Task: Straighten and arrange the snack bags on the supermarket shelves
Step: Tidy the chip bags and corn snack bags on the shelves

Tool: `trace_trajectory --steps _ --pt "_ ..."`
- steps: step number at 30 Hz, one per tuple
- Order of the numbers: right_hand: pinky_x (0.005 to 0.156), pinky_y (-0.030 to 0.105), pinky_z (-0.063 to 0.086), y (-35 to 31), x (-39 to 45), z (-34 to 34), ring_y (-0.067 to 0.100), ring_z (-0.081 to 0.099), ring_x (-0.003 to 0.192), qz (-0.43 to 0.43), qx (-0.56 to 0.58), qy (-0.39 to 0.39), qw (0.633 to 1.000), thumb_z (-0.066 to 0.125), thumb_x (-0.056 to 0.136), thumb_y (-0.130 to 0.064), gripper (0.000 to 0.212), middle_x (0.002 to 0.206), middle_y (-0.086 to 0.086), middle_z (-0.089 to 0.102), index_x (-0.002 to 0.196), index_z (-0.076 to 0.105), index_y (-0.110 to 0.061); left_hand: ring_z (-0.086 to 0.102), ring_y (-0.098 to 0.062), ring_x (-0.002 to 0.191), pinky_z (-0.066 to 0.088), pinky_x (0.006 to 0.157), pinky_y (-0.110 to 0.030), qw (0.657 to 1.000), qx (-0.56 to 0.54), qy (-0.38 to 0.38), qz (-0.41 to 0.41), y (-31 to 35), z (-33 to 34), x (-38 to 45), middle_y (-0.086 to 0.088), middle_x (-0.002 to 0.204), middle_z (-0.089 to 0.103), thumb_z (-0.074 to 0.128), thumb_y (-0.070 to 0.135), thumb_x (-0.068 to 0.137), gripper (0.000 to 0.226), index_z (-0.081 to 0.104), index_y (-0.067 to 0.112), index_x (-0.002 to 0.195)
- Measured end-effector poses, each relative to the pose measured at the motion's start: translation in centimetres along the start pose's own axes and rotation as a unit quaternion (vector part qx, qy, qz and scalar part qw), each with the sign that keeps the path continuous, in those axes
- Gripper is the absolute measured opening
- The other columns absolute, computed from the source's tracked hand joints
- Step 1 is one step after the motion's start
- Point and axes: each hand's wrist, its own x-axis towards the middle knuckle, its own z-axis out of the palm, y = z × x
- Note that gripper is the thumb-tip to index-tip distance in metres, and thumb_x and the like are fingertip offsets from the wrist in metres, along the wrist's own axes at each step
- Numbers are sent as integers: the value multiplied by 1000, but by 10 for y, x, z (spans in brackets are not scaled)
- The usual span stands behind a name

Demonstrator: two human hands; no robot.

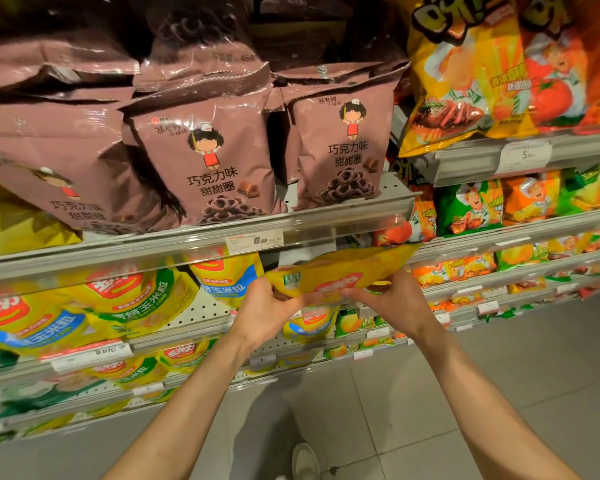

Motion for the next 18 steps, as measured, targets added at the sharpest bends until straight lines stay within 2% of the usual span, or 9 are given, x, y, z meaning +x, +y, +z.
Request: trace_trajectory --steps 1,3,5,6,8,9,13,15,18 --pt "78 20 57 -4 -2 0 -4 71 91 5 2 6 1000 84 65 -63 54 98 -18 77 108 72 -32 67 11 61 45 58 -1 1000 0 -5 3 2 -4 -1 29 68 71 85 40 78 22 77 52 94" --pt "77 22 59 -12 -11 3 -2 72 90 1 7 19 1000 82 63 -70 69 101 -18 76 116 66 -29 73 7 81 51 68 -5 1000 -3 -15 12 6 -13 -5 27 86 77 86 39 77 27 76 60 91" --pt "75 22 59 -24 -22 9 -3 71 87 -1 11 36 999 82 61 -71 72 96 -23 74 117 63 -31 74 3 76 55 63 -13 1000 -17 -7 9 5 -24 -13 18 83 79 87 46 72 15 78 52 82" --pt "74 22 59 -30 -29 14 -4 71 86 1 11 44 999 82 61 -71 70 94 -27 73 116 61 -34 72 0 69 57 59 -24 1000 -15 4 10 4 -30 -19 11 76 79 88 55 66 21 79 41 78" --pt "72 20 58 -46 -42 29 -7 70 84 5 9 52 999 81 60 -74 63 92 -36 70 111 57 -47 74 -13 73 63 70 -48 999 -15 28 2 -1 -47 -33 -2 82 79 87 74 51 63 77 22 83" --pt "71 17 58 -55 -49 38 -7 70 83 6 13 54 998 80 58 -77 61 92 -39 69 108 56 -51 76 -16 79 63 73 -50 999 -20 34 -2 -6 -56 -39 -2 86 80 86 79 46 72 77 20 86" --pt "59 8 51 -91 -77 86 -9 70 76 -4 43 68 997 78 57 -80 48 85 -37 70 96 57 -61 72 6 81 55 61 -15 998 -27 58 20 -11 -103 -80 27 87 76 83 83 46 46 69 57 82" --pt "58 15 53 -106 -89 115 -3 71 72 4 56 69 996 77 54 -82 55 82 -29 72 95 62 -49 71 8 80 52 60 -9 997 -37 61 20 -21 -131 -102 29 87 75 87 77 48 49 67 54 87" --pt "56 16 52 -129 -104 161 0 71 68 21 76 59 995 79 52 -81 68 78 -21 75 97 68 -31 70 3 82 55 67 -12 998 -31 61 9 -41 -172 -132 17 88 75 94 59 56 55 65 45 99"
